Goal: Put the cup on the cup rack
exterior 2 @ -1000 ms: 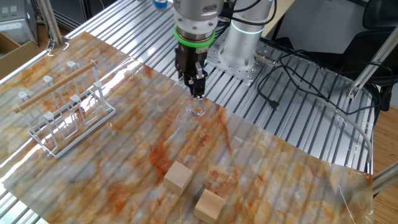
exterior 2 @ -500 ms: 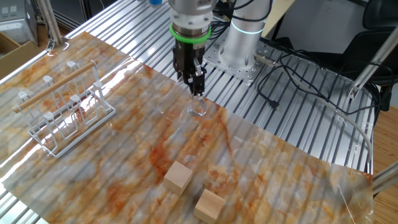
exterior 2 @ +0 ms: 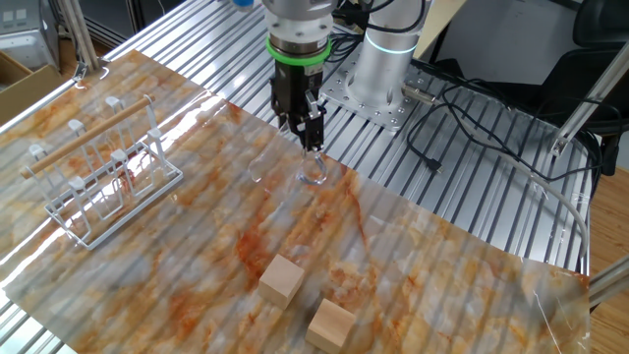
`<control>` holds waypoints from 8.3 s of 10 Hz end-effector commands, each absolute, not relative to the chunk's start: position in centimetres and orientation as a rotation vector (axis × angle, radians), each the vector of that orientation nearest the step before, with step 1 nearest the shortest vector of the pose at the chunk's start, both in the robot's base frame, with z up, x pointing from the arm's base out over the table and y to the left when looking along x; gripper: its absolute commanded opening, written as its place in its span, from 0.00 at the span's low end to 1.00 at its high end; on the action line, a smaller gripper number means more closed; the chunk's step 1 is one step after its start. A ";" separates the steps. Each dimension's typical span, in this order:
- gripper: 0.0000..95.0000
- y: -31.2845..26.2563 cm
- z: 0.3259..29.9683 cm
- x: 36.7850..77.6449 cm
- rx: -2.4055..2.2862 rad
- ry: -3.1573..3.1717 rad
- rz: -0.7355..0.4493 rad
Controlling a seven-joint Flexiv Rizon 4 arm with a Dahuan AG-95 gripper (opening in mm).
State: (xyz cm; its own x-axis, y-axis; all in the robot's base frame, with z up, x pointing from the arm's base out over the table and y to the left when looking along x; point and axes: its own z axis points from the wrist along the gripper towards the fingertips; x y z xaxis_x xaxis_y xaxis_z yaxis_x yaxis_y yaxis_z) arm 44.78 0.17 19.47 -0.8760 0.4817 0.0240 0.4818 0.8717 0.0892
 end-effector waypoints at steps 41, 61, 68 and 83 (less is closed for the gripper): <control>0.00 -15.3 22.4 59.8 -1.561 -2.673 -0.060; 0.00 -15.4 22.5 60.0 -1.726 -2.665 0.069; 0.00 -16.9 23.0 62.0 -1.676 -2.662 0.054; 0.00 -22.1 22.3 63.9 -1.817 -2.393 -0.293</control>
State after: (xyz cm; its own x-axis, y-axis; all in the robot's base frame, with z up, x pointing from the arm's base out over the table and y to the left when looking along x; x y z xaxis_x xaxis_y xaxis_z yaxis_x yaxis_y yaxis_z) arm 63.89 -22.19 22.26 -0.2706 0.9382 0.2160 0.9625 0.2589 0.0810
